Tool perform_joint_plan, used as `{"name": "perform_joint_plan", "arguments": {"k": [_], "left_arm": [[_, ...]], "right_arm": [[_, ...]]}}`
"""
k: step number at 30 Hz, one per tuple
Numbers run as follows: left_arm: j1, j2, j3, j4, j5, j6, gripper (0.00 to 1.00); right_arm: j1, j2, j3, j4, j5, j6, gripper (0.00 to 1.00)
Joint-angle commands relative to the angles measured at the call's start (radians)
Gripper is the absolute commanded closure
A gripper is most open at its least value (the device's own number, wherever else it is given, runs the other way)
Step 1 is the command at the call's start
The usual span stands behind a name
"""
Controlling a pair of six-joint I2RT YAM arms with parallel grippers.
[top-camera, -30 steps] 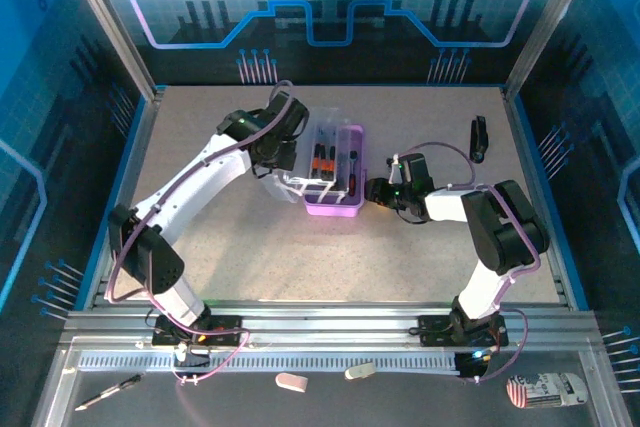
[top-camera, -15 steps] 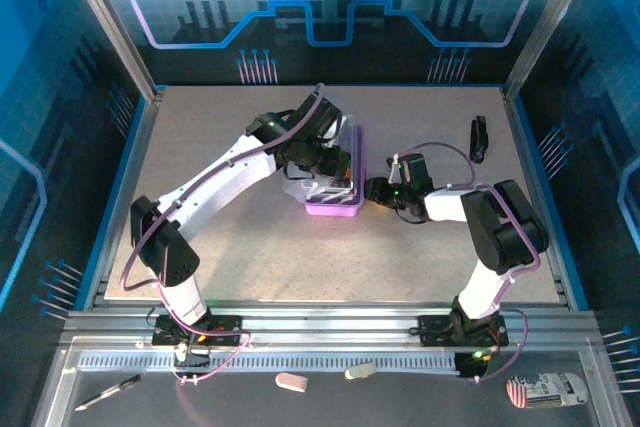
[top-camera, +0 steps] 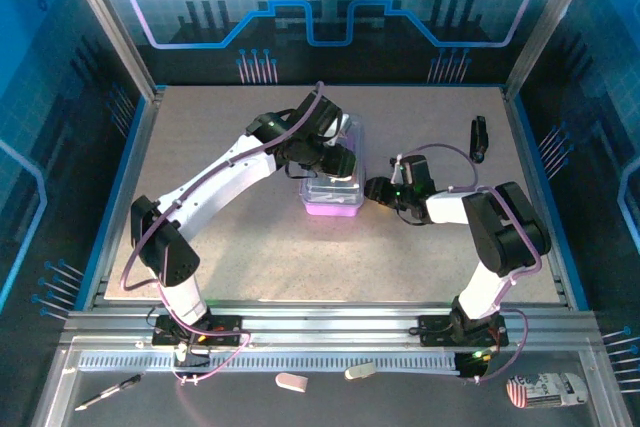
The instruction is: Pack the tool kit
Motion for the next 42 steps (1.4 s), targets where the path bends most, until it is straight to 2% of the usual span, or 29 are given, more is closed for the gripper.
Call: {"name": "perform_joint_plan", "arguments": {"k": [1,4,6,9,10,18,22,28,31,32,34,37,42], "left_arm": [[0.015,-0.007,0.018,-0.036,-0.142,-0.011,0.51],[0.042,-0.007,0.007,-0.025,-0.204,-0.020,0.43],[0.066,-0.002,-0.006,-0.010,-0.227,-0.039,0.30],[0.098,0.012,-0.032,0.039,-0.206,-0.066,0.03],[0.105,0.019,-0.037,0.054,-0.191,-0.070,0.01],[0.150,0.148,0.014,0.091,-0.119,-0.064,0.01],[0.165,0.228,0.056,0.061,-0.139,-0.066,0.03],[0.179,0.345,0.111,0.008,-0.095,-0.040,0.06],[0.187,0.338,0.050,0.045,-0.088,-0.038,0.13],[0.197,0.325,0.012,0.071,-0.070,-0.045,0.18],[0.224,0.295,-0.061,0.124,-0.018,-0.067,0.20],[0.251,0.261,-0.137,0.168,0.018,-0.074,0.15],[0.249,0.256,-0.126,0.151,0.050,-0.036,0.05]], "right_arm": [[-0.006,-0.033,-0.013,0.025,0.022,0.007,0.53],[-0.007,-0.042,-0.018,0.025,0.033,0.003,0.53],[-0.007,-0.045,-0.020,0.020,0.041,-0.003,0.52],[-0.012,-0.058,-0.029,0.025,0.048,-0.009,0.52],[-0.013,-0.063,-0.033,0.026,0.051,-0.011,0.51],[-0.026,-0.086,-0.056,0.038,0.083,-0.031,0.47],[-0.030,-0.098,-0.057,0.030,0.080,-0.042,0.44],[-0.030,-0.098,-0.051,0.025,0.069,-0.047,0.41],[-0.031,-0.108,-0.048,0.016,0.048,-0.054,0.40],[-0.034,-0.113,-0.043,0.011,0.031,-0.060,0.39],[-0.040,-0.114,-0.031,-0.004,-0.002,-0.074,0.37],[-0.055,-0.111,-0.016,-0.017,-0.041,-0.084,0.35],[-0.092,-0.103,-0.012,-0.013,-0.080,-0.076,0.33]]}}
